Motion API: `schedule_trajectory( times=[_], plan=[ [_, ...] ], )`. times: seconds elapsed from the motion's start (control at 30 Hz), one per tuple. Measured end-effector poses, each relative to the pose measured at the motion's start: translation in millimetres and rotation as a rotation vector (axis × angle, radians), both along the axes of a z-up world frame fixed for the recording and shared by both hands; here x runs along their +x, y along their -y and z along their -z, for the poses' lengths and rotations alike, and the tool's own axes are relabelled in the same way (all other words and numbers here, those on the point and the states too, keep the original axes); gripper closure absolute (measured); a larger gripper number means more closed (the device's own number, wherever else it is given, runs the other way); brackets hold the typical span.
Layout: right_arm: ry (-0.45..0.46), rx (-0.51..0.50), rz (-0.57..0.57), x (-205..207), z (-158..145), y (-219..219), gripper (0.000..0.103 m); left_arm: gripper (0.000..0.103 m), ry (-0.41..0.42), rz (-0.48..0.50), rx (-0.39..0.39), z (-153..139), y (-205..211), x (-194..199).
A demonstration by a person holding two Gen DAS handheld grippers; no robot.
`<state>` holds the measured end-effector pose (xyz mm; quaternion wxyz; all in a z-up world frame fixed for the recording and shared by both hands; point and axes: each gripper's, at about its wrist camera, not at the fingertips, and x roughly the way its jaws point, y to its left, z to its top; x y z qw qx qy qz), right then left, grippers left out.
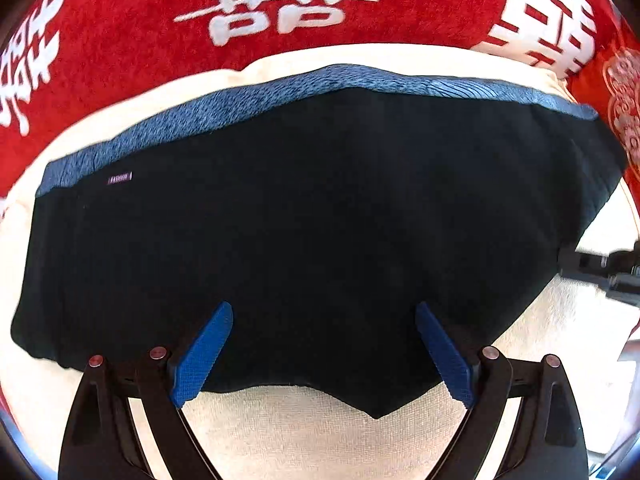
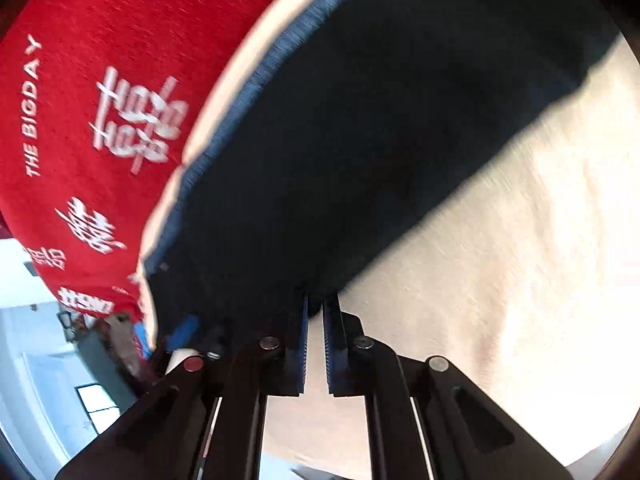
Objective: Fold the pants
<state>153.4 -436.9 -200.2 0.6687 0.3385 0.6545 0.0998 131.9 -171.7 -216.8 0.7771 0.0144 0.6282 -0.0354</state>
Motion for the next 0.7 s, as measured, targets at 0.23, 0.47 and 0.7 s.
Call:
schedule_trajectory(
  times=[0.23, 0.47, 0.7],
  plan=[
    [0.064, -0.138, -0.111, 8, -43, 17, 0.092, 0.009, 0.037, -0.018, 0.009, -34, -5, 30],
    [0.197, -0.404, -0.268, 64, -49, 19, 0.065, 0.009, 0.018, -0.028, 0.074, 0, 20, 57],
    [0.193, -0.383, -0.160, 68, -63, 53, 0.071, 0.007, 0.027, -0.095, 0.059, -10, 5, 63]
  ],
)
